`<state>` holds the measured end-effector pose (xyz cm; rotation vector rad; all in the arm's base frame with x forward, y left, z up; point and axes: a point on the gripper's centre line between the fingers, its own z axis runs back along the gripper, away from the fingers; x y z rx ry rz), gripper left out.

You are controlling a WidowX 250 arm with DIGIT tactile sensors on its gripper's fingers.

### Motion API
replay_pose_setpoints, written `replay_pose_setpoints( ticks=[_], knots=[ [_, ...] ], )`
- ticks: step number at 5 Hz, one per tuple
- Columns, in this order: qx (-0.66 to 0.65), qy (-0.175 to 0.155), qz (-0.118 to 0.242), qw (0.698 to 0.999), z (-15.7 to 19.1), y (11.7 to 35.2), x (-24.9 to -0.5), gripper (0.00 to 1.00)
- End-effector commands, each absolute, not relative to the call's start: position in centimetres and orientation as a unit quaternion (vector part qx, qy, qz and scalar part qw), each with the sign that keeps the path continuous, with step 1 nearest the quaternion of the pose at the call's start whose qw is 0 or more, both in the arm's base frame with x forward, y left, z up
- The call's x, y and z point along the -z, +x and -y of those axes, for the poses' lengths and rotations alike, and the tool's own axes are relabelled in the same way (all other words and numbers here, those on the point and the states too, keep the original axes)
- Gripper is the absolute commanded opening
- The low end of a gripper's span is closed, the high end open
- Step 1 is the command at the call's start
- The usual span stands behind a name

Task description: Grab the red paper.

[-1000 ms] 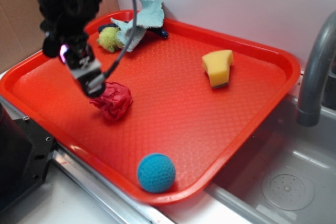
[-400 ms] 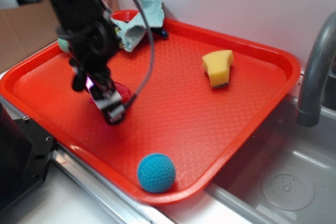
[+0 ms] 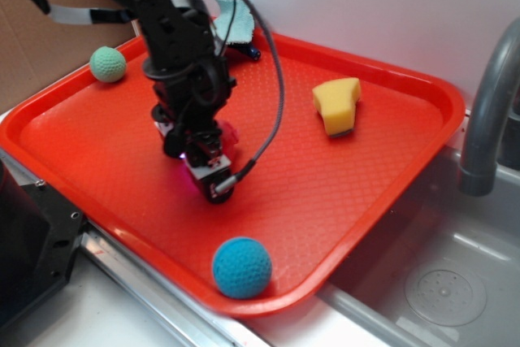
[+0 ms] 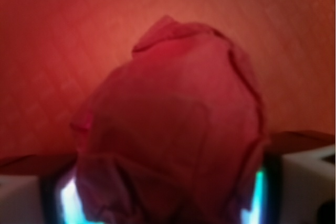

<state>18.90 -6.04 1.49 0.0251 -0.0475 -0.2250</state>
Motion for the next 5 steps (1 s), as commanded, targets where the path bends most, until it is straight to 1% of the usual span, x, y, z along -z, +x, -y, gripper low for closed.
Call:
replay_pose_setpoints(
  ticks=[1,2,3,4,5],
  knots=[
    [0.071,0.007,0.012,0.997,2.8,18.8,-6.6,0.0],
    [0.055,-0.009,0.03,0.998,1.8,18.3,-11.5,0.0],
    [0.048,-0.03,0.035,0.998,2.4,19.6,-13.5,0.77],
    [0.046,-0.024,0.036,0.998,2.8,19.9,-13.0,1.0],
    [0.033,-0.016,0.053,0.998,2.7,20.5,-13.4,0.0]
  ],
)
